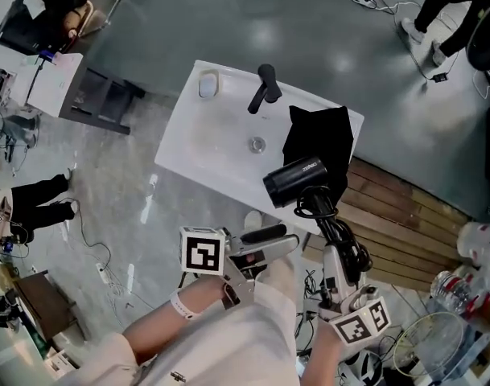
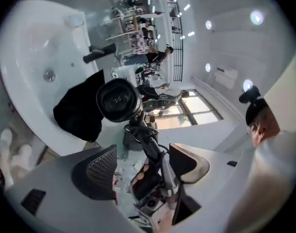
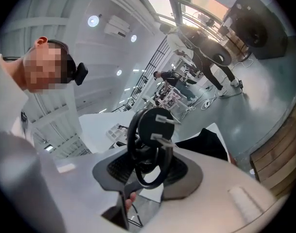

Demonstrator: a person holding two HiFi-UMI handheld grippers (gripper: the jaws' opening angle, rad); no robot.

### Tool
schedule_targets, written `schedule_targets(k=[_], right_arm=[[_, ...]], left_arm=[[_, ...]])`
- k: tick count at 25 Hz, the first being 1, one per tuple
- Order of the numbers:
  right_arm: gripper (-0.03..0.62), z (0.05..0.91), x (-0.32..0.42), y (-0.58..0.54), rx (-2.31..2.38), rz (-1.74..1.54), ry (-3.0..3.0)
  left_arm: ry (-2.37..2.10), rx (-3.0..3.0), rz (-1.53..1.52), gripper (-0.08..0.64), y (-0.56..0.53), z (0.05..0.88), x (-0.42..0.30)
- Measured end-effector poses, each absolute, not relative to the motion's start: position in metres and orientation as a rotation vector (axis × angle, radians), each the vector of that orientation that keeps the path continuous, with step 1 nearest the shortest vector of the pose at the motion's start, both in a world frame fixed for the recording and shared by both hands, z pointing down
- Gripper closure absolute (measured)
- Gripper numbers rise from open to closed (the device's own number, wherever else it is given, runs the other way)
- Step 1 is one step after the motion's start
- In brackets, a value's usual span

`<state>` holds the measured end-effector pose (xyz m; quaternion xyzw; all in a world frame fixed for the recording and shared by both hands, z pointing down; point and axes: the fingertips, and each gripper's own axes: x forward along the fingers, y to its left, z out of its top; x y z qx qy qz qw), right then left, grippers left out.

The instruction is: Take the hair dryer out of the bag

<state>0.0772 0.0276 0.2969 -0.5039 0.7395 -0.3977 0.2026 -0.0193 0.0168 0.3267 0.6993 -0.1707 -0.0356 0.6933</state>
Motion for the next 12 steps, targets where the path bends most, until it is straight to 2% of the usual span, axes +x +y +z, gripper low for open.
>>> schedule_targets(k=[6,12], right_arm=[[0.434,0.285,0.063,0.036,-1.364,-1.084,2.11],[0.434,0.271,0.054,0.037,-1.359,-1.003,2.174]], left_arm=[[-0.267,1.398,-0.286,0.222,-0.005,0.315,0.013],[-0.262,1.392,-0.299,0.219,-0.018,0.307,0.015]])
